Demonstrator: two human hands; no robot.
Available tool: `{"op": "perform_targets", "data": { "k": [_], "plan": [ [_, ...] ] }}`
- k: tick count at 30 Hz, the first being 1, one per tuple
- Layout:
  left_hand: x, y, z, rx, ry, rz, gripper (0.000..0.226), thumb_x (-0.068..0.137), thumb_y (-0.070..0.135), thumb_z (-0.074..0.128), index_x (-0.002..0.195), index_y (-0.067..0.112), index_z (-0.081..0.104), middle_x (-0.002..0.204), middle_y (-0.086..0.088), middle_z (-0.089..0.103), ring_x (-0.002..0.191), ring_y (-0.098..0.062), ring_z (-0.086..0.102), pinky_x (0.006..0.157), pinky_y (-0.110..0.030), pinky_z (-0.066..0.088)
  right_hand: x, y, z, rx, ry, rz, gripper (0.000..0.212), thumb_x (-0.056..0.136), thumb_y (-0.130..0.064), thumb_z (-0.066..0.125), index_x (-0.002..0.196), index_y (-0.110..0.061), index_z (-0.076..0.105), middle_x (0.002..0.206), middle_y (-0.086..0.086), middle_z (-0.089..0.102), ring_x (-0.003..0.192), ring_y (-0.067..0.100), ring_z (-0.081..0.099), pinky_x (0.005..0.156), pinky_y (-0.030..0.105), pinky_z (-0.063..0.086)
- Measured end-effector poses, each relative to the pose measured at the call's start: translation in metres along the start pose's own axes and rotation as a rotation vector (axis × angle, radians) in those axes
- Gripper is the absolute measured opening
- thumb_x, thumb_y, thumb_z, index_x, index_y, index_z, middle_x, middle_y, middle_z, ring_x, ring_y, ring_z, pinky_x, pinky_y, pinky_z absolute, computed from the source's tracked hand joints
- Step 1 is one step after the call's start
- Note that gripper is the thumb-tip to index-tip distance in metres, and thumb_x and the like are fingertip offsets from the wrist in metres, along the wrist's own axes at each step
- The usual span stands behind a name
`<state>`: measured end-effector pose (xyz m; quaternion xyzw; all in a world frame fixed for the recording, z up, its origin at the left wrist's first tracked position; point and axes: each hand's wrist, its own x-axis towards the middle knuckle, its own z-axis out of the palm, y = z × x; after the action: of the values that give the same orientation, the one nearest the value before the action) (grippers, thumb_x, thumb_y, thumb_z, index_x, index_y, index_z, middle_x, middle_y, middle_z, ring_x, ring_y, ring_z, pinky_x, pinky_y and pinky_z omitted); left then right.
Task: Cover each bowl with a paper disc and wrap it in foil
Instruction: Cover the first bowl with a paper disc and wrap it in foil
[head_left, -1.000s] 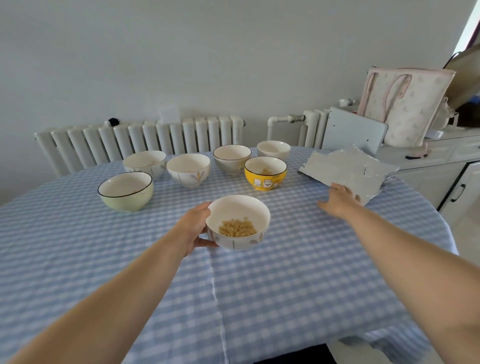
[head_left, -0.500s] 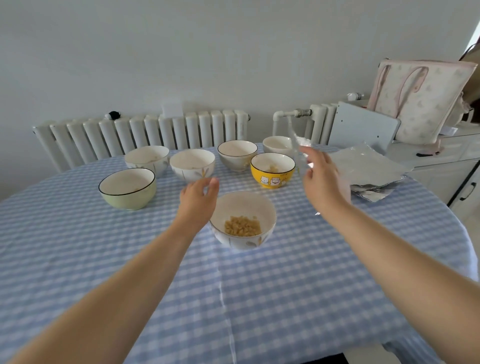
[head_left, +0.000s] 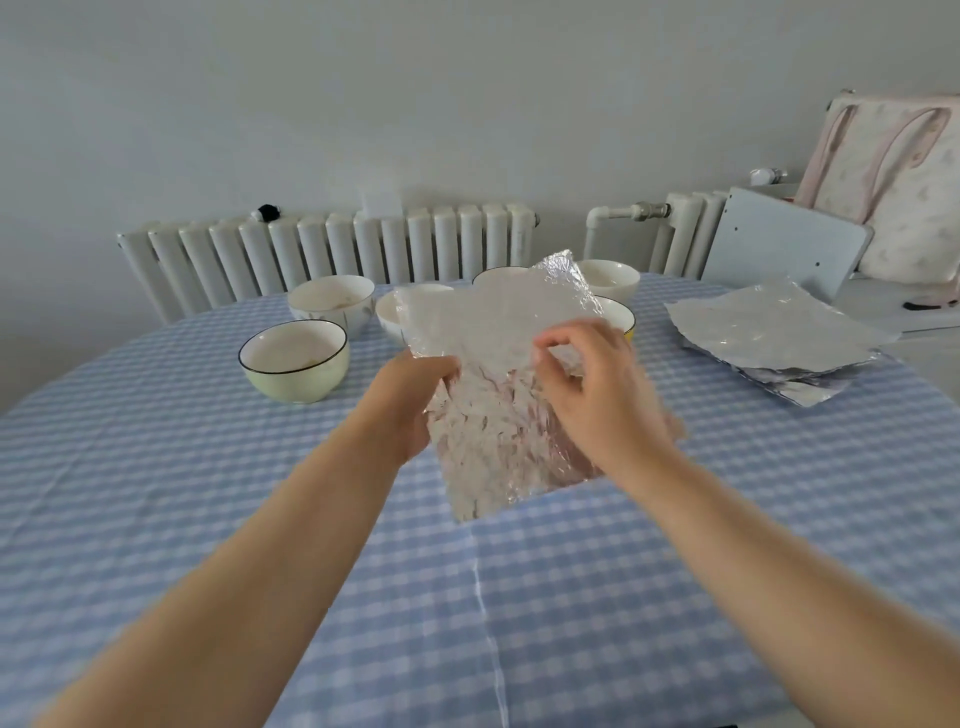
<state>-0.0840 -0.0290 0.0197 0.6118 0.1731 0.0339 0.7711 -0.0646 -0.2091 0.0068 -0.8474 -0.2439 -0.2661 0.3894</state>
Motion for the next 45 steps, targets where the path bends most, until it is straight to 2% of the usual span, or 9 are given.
{"op": "perform_targets", "data": {
  "k": [7, 13, 17, 20, 25, 28, 34, 37, 45],
  "plan": [
    [0.004, -0.011, -0.016, 0.145, 0.025, -0.062, 0.022, 0.090, 0.000, 0.055, 0.069, 0.004, 0.056, 0.057, -0.004, 0.053, 0.036, -0.010, 0.048, 0.039, -0.016, 0.040, 0.015, 0.049, -0.008, -0.004, -0.362, 0.568, 0.045, 0.094, -0.035, 0.058, 0.134, -0.026, 0.038, 0.116, 0.002, 0.062, 0.106, 0.025, 0.059, 0.090, 0.038, 0.045],
    [0.017, -0.019, -0.012, 0.340, 0.159, 0.085, 0.037, 0.090, 0.020, 0.068, 0.124, 0.014, 0.053, 0.103, -0.001, 0.068, 0.068, -0.010, 0.063, 0.041, -0.016, 0.043, 0.007, 0.063, -0.003, 0.153, -0.286, 0.590, 0.037, 0.094, -0.009, 0.055, 0.123, -0.028, 0.043, 0.071, 0.000, 0.062, 0.060, 0.016, 0.060, 0.056, 0.027, 0.043],
    [0.022, -0.023, -0.013, 0.839, 0.250, 0.407, 0.065, 0.092, 0.026, 0.065, 0.147, 0.021, 0.031, 0.143, -0.005, 0.043, 0.121, -0.025, 0.048, 0.090, -0.034, 0.049, 0.016, 0.072, -0.002, 0.199, -0.274, 0.616, 0.032, 0.094, -0.007, 0.056, 0.121, -0.024, 0.049, 0.075, 0.004, 0.059, 0.061, 0.018, 0.056, 0.057, 0.029, 0.046],
    [0.016, -0.020, -0.004, 1.303, 0.047, 0.679, 0.056, 0.100, 0.041, 0.048, 0.151, 0.026, 0.030, 0.158, 0.000, 0.028, 0.144, -0.025, 0.024, 0.114, -0.045, 0.023, 0.023, 0.079, 0.000, 0.149, -0.287, 0.585, 0.028, 0.094, -0.012, 0.059, 0.117, -0.026, 0.055, 0.099, 0.008, 0.059, 0.076, 0.020, 0.056, 0.056, 0.027, 0.042],
    [0.012, -0.037, 0.014, 1.595, -0.331, 0.456, 0.059, 0.101, 0.060, 0.014, 0.156, 0.039, 0.012, 0.166, 0.007, 0.002, 0.152, -0.017, -0.004, 0.123, -0.044, -0.001, 0.029, 0.087, 0.002, 0.071, -0.328, 0.519, 0.025, 0.095, -0.014, 0.060, 0.119, -0.017, 0.060, 0.090, -0.004, 0.057, 0.077, 0.012, 0.057, 0.055, 0.021, 0.038],
    [0.014, -0.044, 0.009, 1.607, -0.310, 0.433, 0.058, 0.101, 0.059, 0.013, 0.156, 0.040, 0.011, 0.166, 0.008, 0.000, 0.152, -0.016, -0.006, 0.123, -0.043, -0.002, 0.029, 0.088, 0.004, 0.049, -0.388, 0.509, 0.025, 0.096, -0.017, 0.058, 0.121, -0.010, 0.060, 0.085, -0.011, 0.060, 0.074, 0.005, 0.056, 0.069, 0.024, 0.041],
    [0.021, -0.044, 0.012, 1.658, -0.307, 0.479, 0.058, 0.102, 0.058, 0.017, 0.156, 0.037, 0.013, 0.166, 0.005, 0.002, 0.153, -0.019, -0.005, 0.123, -0.045, 0.000, 0.047, 0.053, -0.024, -0.302, -0.329, 0.217, 0.057, 0.092, -0.057, 0.054, 0.137, -0.022, 0.050, 0.144, 0.001, 0.042, 0.134, 0.020, 0.040, 0.104, 0.036, 0.036],
    [0.023, -0.045, 0.014, 1.667, -0.317, 0.546, 0.057, 0.103, 0.053, 0.019, 0.156, 0.033, 0.016, 0.166, 0.000, 0.005, 0.153, -0.019, -0.004, 0.123, -0.045, 0.000, 0.050, 0.025, -0.012, -0.196, -0.565, -0.038, 0.089, 0.080, -0.078, 0.044, 0.148, -0.020, 0.039, 0.158, -0.001, 0.029, 0.148, 0.014, 0.020, 0.119, 0.039, 0.023],
    [0.023, -0.045, 0.013, 1.688, -0.361, 0.559, 0.057, 0.104, 0.038, 0.028, 0.158, 0.030, 0.010, 0.166, 0.000, 0.001, 0.153, -0.021, -0.003, 0.122, -0.039, 0.000, 0.026, 0.053, 0.021, -0.363, -0.894, 0.002, 0.118, 0.063, -0.088, 0.018, 0.158, -0.019, 0.009, 0.166, 0.003, -0.002, 0.152, 0.016, -0.009, 0.123, 0.042, -0.002]
  ]
}}
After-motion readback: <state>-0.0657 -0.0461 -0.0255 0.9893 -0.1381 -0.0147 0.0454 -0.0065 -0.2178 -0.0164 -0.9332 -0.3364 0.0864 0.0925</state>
